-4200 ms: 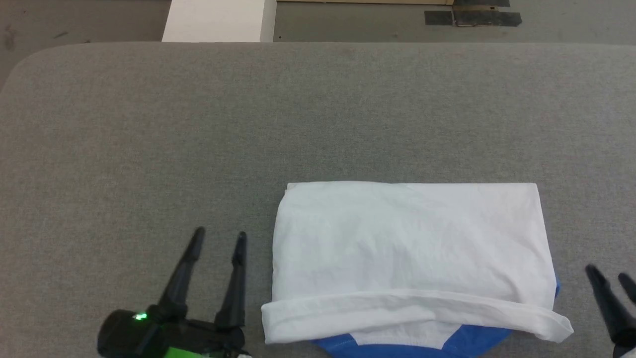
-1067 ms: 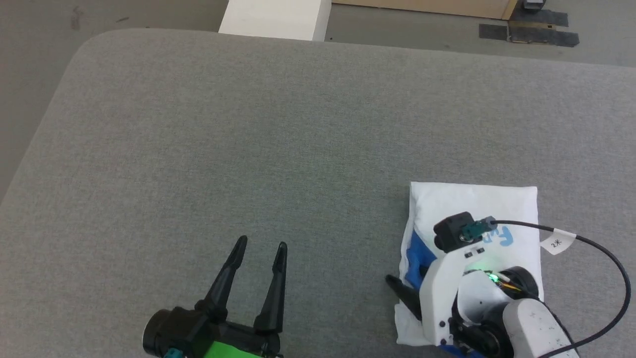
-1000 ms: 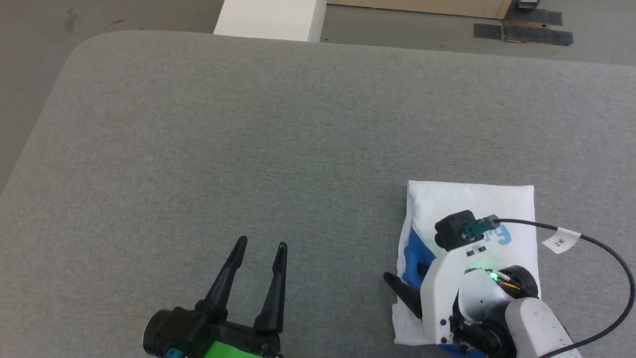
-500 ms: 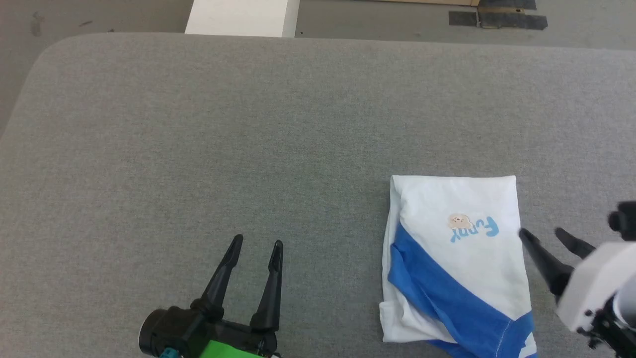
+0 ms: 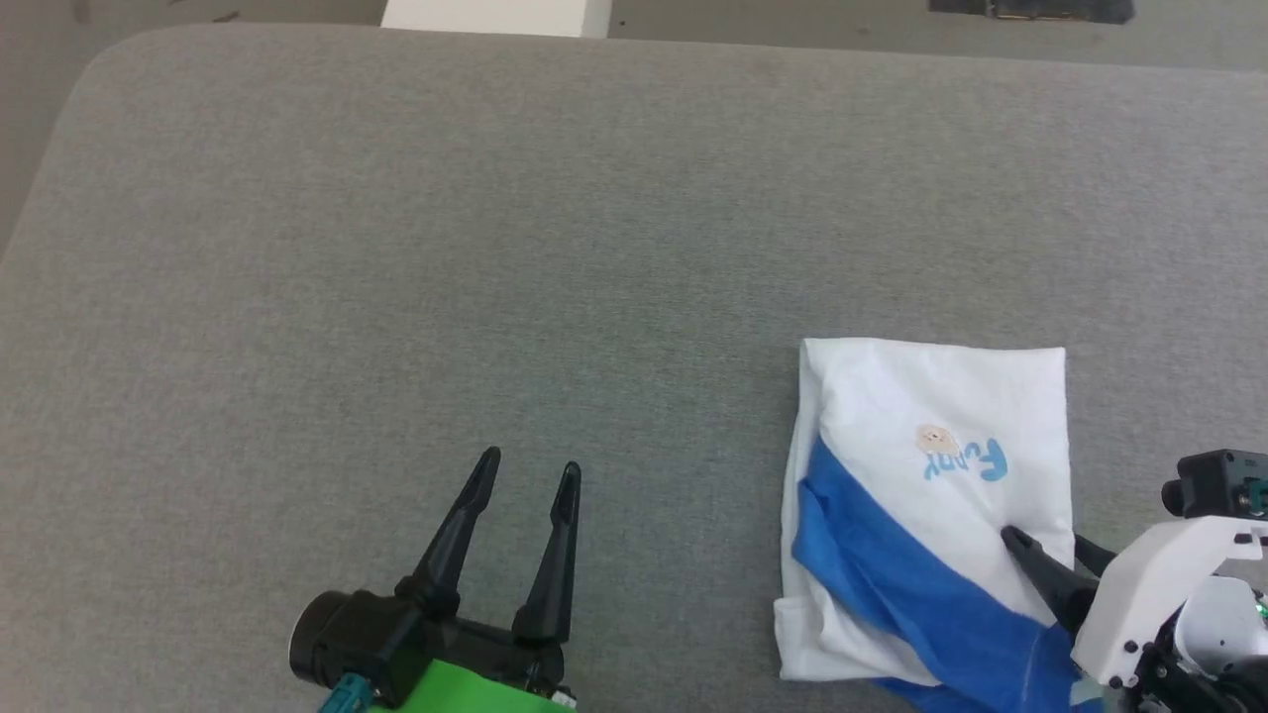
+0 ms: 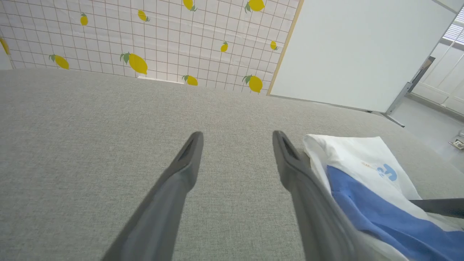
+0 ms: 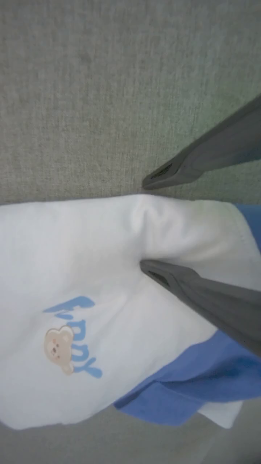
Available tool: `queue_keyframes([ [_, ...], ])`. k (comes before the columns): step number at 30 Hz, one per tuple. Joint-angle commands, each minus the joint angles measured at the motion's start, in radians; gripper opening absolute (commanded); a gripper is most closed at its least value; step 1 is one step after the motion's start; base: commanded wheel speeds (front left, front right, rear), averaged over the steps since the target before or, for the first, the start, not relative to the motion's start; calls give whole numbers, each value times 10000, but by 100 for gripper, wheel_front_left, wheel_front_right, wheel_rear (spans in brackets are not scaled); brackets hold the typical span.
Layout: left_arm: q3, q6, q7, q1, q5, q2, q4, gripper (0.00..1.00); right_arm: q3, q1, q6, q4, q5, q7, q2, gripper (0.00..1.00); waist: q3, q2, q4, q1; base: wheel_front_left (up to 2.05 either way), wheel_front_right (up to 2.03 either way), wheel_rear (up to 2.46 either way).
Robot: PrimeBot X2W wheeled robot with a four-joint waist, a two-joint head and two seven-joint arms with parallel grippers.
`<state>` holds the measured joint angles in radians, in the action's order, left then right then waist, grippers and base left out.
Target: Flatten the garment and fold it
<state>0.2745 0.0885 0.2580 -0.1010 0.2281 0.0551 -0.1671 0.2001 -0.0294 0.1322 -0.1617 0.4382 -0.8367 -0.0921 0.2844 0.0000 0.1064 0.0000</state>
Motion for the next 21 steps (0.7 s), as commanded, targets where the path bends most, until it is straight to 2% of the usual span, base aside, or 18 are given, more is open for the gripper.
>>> queue_keyframes([
  [1, 17, 53, 38, 163, -59, -49, 47, 100, -32, 205, -15, 247, -62, 107, 39, 100, 64, 0, 186, 0, 0, 0, 0],
  [3, 54, 61, 38, 163, -44, -49, 72, 100, -127, 288, -15, 571, 35, 114, 80, 100, 76, 0, 289, 0, 0, 0, 0],
  [4, 70, 63, 38, 156, -37, -49, 83, 100, -100, 309, -15, 760, 140, 59, 132, 69, 76, 0, 334, 0, 0, 0, 0],
  [5, 79, 63, 38, 152, -31, -49, 87, 100, -97, 327, -15, 880, 200, 10, 167, 13, 78, 0, 357, 0, 0, 0, 0],
  [6, 94, 65, 38, 150, -27, -49, 92, 100, -59, 362, -15, 987, 231, 36, 203, 0, 77, 0, 384, 0, 0, 0, 0],
  [10, 145, 57, 38, 160, -80, -49, 145, 100, 54, 492, -15, 1254, 73, 377, 271, 0, -20, 0, 364, 0, 0, 0, 0],
  [14, 148, 49, 38, 182, -192, -49, 95, 100, -30, 726, -15, 1317, -90, 770, 188, 0, -165, 0, 64, 0, 0, 0, 0],
  [21, 110, 89, 38, 246, -388, 55, 97, 100, -455, 1541, -15, 1491, -376, 1147, -932, 0, -234, 0, -903, 0, 0, 0, 0],
])
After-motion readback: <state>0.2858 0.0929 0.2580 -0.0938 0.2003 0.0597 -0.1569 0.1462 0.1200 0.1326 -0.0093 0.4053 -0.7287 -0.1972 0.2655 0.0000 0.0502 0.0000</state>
